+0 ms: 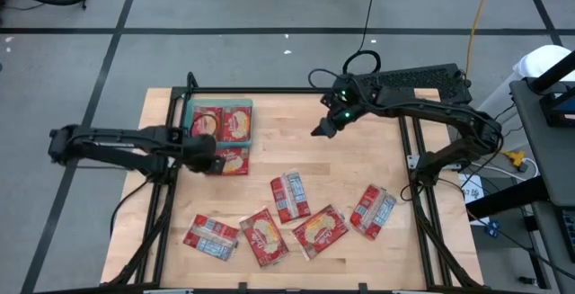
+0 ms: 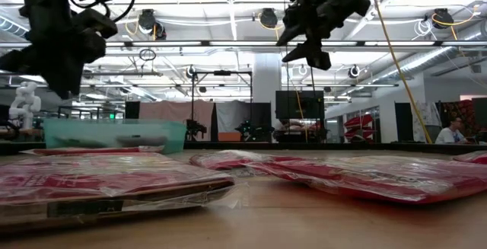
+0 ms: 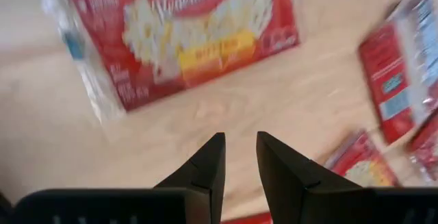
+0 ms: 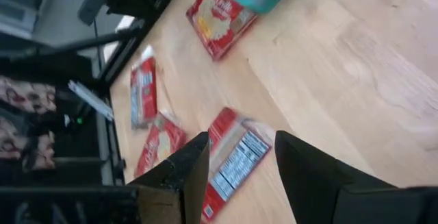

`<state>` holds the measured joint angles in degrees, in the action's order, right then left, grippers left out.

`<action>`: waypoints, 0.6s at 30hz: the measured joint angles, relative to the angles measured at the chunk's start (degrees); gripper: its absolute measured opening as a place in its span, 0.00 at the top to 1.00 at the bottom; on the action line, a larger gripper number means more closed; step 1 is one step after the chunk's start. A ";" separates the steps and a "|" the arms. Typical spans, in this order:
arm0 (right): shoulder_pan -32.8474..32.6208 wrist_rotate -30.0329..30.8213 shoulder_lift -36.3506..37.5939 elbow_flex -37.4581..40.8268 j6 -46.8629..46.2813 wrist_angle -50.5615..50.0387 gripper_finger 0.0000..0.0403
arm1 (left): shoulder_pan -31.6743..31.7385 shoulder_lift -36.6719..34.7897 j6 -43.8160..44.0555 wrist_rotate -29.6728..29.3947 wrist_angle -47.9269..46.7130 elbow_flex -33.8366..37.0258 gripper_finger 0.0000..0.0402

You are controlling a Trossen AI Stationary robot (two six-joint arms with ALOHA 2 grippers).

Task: Sort popcorn bags into baskets
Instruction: Put the red popcorn bag into the blue bin

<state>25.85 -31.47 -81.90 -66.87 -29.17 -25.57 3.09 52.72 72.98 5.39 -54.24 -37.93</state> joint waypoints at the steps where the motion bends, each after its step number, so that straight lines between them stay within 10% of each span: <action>1: -0.28 -0.08 0.03 0.00 1.11 -0.41 0.61 | -1.13 1.01 1.18 -0.01 0.24 0.33 0.78; 18: -2.72 -0.30 2.96 0.00 11.90 -7.27 0.61 | -3.17 25.22 -8.79 -7.85 0.98 1.84 0.23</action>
<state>23.14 -31.78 -78.94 -66.87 -17.28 -32.84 -0.08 77.94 64.19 -2.46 -53.26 -36.10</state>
